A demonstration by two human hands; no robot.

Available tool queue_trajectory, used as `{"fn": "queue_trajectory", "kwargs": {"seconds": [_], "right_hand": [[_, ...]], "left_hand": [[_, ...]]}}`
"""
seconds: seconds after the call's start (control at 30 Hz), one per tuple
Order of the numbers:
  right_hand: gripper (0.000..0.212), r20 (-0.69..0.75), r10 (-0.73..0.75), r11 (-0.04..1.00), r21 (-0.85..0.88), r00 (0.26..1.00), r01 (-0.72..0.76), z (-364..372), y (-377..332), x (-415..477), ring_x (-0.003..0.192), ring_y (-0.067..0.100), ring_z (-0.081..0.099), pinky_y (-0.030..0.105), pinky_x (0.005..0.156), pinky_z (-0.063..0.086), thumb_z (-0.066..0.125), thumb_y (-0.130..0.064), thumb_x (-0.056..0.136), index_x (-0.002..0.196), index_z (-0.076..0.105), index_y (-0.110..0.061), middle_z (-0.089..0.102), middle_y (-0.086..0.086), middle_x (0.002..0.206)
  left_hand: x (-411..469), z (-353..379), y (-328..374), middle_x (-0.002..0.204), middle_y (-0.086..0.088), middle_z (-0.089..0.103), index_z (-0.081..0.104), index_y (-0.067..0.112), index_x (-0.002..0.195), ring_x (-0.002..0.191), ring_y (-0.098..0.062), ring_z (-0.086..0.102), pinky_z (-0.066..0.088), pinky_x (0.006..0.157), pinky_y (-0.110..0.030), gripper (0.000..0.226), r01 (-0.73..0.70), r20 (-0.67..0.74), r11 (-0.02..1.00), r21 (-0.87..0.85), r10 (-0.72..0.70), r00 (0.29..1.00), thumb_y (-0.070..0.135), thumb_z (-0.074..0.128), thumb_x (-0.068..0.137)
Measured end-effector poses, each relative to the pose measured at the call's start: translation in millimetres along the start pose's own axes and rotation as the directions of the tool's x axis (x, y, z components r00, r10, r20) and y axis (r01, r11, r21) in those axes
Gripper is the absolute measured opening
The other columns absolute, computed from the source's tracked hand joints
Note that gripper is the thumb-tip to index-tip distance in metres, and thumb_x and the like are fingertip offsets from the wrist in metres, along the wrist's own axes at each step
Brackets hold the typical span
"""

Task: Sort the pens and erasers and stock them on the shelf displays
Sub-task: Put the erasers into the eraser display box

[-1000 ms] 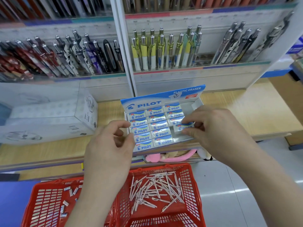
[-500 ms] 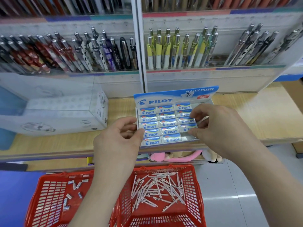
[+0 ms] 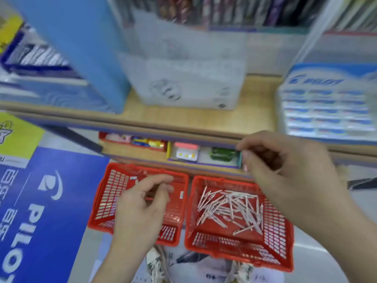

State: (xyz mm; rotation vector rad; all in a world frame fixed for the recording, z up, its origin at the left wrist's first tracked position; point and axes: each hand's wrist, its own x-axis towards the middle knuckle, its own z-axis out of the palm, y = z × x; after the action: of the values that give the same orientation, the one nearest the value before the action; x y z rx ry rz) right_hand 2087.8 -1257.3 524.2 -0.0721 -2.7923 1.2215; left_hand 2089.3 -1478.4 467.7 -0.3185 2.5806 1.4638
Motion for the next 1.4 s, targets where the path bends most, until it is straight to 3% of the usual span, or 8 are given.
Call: {"fn": "queue_trajectory", "kwargs": {"seconds": [0.23,0.37,0.47,0.63,0.9,1.03,1.2,1.4], "right_hand": [[0.018,0.353,0.15,0.989,-0.065,0.924,-0.136,205,-6,-21,0.062,0.001,0.057,0.019,0.068,0.046,0.065,-0.008,0.081,0.083,0.07,-0.026,0.061,-0.017,0.066],[0.02,0.423,0.273,0.962,-0.129,0.864,-0.241,341,22,-44,0.074,0.018,0.064,0.034,0.08,0.051,0.063,-0.004,0.079,0.089,0.07,-0.02,0.068,-0.003,0.078],[0.028,0.47,0.377,0.926,-0.202,0.798,-0.319,420,65,-59,0.081,0.022,0.064,0.037,0.085,0.05,0.06,-0.005,0.078,0.101,0.066,-0.02,0.066,-0.001,0.083],[0.05,0.495,0.522,0.837,-0.453,0.694,-0.306,523,146,-54,0.115,0.031,0.057,0.032,0.092,0.042,0.059,-0.018,0.084,0.132,0.045,-0.018,0.061,0.013,0.125],[0.059,0.311,0.727,0.637,-0.639,0.612,-0.432,666,304,-26,0.115,0.038,0.056,0.04,0.093,0.048,0.062,-0.029,0.084,0.133,0.033,-0.014,0.057,0.02,0.124],[0.069,0.262,0.751,0.59,-0.678,0.606,-0.439,702,338,-20,0.121,0.039,0.049,0.038,0.097,0.043,0.066,-0.042,0.082,0.137,0.031,-0.018,0.035,0.022,0.141],[0.078,0.333,0.668,0.702,-0.579,0.666,-0.415,720,342,-14,0.112,0.037,0.052,0.041,0.098,0.044,0.069,-0.068,0.064,0.122,0.038,-0.025,0.036,0.012,0.13],[0.061,0.417,0.476,0.768,-0.626,0.774,-0.134,737,335,-20,0.118,0.029,0.044,0.041,0.097,0.032,0.058,-0.067,0.076,0.123,0.04,-0.032,0.047,0.009,0.123]], "left_hand": [[21,-96,-183,0.073,0.01,0.069,0.07,0.031,0.08,0.072,-0.011,0.065,0.054,0.074,-0.031,0.027,0.205,0.032,0.959,0.194,-0.215,0.976,0.007,0.059,0.086],[48,-125,-298,0.08,0.008,0.067,0.071,0.021,0.091,0.078,-0.012,0.062,0.04,0.068,-0.019,0.02,0.224,0.067,0.901,0.372,-0.267,0.961,0.008,0.058,0.085],[74,-109,-372,0.086,0.001,0.072,0.072,0.021,0.089,0.084,-0.021,0.065,0.047,0.071,-0.026,0.02,0.202,0.123,0.854,0.48,-0.293,0.948,0.01,0.057,0.081],[128,-42,-488,0.089,-0.011,0.07,0.07,0.014,0.089,0.089,-0.032,0.065,0.053,0.075,-0.039,0.02,-0.021,0.318,0.739,0.673,-0.264,0.911,0.018,0.054,0.078],[221,89,-637,0.129,-0.01,0.056,0.052,0.013,0.126,0.121,-0.028,0.053,0.043,0.101,-0.038,0.034,-0.432,0.614,0.464,0.773,-0.376,0.694,0.023,0.049,0.094],[231,116,-661,0.129,-0.012,0.056,0.048,0.017,0.133,0.117,-0.03,0.056,0.048,0.093,-0.037,0.042,-0.482,0.598,0.358,0.8,-0.411,0.688,0.016,0.053,0.092],[236,99,-683,0.117,-0.01,0.062,0.053,0.02,0.124,0.104,-0.031,0.061,0.051,0.088,-0.037,0.036,-0.457,0.633,0.519,0.722,-0.227,0.74,0.021,0.05,0.088],[273,83,-666,0.102,-0.02,0.062,0.057,0.009,0.108,0.095,-0.038,0.059,0.042,0.077,-0.039,0.032,-0.115,0.224,0.806,0.581,-0.023,0.974,0.023,0.062,0.08]]}}
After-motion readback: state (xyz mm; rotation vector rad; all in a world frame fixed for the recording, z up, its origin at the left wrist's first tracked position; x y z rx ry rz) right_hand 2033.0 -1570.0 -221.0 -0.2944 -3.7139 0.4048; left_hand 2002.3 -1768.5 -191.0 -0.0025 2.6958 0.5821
